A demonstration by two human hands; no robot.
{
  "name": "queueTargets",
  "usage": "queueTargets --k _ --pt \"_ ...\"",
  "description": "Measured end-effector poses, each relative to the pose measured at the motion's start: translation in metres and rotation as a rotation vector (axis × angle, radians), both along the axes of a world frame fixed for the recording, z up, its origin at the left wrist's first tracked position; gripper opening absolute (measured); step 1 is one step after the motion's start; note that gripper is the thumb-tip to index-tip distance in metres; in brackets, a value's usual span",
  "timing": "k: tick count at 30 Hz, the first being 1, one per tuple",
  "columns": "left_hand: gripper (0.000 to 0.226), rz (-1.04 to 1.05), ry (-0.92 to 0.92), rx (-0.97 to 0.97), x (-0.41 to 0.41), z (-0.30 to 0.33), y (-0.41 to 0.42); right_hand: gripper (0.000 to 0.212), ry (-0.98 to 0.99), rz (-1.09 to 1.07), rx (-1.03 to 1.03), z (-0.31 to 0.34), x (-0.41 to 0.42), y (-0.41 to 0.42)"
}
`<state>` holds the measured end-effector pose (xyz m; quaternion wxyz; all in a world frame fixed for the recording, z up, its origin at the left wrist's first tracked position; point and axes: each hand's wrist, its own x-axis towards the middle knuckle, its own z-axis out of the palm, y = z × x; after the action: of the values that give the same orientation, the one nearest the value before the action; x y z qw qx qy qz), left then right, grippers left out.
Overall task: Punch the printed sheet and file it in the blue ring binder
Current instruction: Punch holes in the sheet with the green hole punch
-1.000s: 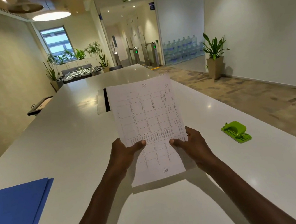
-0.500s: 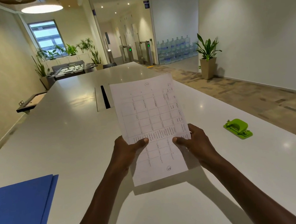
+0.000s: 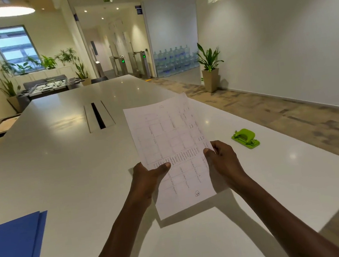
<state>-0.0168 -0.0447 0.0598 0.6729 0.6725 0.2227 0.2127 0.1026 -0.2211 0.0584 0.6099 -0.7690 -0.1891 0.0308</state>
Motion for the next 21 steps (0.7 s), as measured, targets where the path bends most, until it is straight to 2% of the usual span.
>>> queueTargets --k 7,12,21 --pt "0.040 -0.065 0.042 -0.070 0.022 -0.016 -0.022 0.024 0.012 -0.045 -0.091 -0.019 0.032 -0.024" --pt "0.019 -0.022 0.153 -0.090 0.049 -0.018 -0.035 0.023 0.038 -0.057 -0.148 -0.034 0.069 -0.045" --pt "0.020 -0.051 0.204 -0.219 0.087 -0.024 -0.055 0.017 0.111 -0.017 -0.257 -0.058 0.137 -0.075"
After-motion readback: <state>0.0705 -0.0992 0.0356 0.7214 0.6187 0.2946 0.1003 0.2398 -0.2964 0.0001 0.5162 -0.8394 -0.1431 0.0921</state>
